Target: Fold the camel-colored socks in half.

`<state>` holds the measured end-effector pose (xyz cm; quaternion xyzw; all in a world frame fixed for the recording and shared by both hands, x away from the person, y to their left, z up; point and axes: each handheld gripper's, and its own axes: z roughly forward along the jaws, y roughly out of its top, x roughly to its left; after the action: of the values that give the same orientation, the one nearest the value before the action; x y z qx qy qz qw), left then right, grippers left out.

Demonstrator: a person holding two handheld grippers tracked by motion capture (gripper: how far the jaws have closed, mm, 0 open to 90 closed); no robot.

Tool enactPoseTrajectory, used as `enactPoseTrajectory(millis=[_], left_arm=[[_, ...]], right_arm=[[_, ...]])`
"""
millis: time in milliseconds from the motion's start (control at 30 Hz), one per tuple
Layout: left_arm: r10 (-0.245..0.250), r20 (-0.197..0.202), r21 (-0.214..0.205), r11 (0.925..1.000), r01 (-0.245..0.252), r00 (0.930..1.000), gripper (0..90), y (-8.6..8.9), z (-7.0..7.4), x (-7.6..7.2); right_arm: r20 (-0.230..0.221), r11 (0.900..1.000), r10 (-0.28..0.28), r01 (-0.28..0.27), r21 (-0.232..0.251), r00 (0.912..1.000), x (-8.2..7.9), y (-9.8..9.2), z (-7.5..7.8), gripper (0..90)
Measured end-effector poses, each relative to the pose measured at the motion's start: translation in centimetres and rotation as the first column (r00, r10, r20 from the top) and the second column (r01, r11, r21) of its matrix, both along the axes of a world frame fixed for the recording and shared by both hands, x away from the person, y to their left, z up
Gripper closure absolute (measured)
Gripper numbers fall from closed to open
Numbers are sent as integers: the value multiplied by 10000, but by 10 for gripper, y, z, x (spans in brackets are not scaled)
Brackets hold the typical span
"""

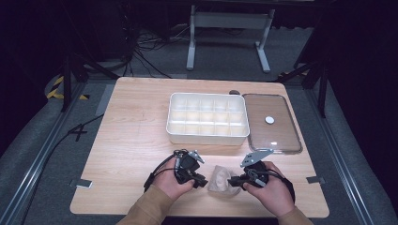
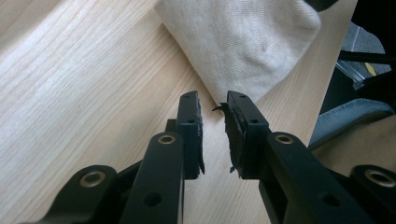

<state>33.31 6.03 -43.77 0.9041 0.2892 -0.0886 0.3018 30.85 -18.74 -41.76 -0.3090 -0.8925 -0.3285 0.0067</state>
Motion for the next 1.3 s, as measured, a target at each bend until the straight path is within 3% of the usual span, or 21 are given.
enactPoseTrajectory(millis=[167, 333, 467, 533, 633, 800, 833, 967, 1100, 1167, 1300], left_arm=[[-193, 472, -278, 9994, 207, 9987, 762, -17, -1, -2], [-468, 848, -387, 9980, 502, 9953, 811, -28, -2, -3], [-832, 1433, -408, 9951, 899, 9862, 833, -40, -3, -4], [-918, 1498, -429, 9941, 993, 9844, 841, -43, -3, -5], [-1277, 1776, -345, 9901, 1358, 9758, 844, -54, -4, -3], [-1638, 1615, 264, 9865, 1616, 9732, 883, -71, -14, -1], [-1743, 1570, 322, 9847, 1713, 9721, 890, -76, -17, -1], [-1777, 1482, 306, 9841, 1751, 9729, 893, -81, -18, 0], [-1682, 1329, 295, 9857, 1657, 9768, 894, -82, -19, 1], [-1683, 1302, 313, 9857, 1656, 9771, 895, -82, -19, 1], [-1556, 1257, 214, 9878, 1541, 9798, 895, -81, -19, 1]], right_arm=[[-25, 9993, 85, -86, -357, 10000, 5, -8, -4, 876], [-57, 9996, -142, 140, -253, 9999, 7, -17, -5, 874], [-40, 9995, -295, 294, -151, 9996, 7, -21, -6, 874], [-58, 9993, -334, 333, -173, 9994, 7, -23, -7, 873], [-72, 9990, -423, 422, -163, 9991, 6, -26, -9, 869], [26, 9978, -667, 667, -52, 9978, 4, -31, -11, 832], [83, 9972, -744, 745, -43, 9972, 2, -32, -11, 791], [604, 9947, -1020, 1023, -19, 9929, -2, -37, -4, 774], [1170, 9928, -1152, 1105, 462, 9864, -9, -35, 8, 797], [1232, 9947, -870, 793, 659, 9886, -13, -26, 8, 807], [1092, 9972, -702, 671, 323, 9915, -12, -17, -4, 806]])
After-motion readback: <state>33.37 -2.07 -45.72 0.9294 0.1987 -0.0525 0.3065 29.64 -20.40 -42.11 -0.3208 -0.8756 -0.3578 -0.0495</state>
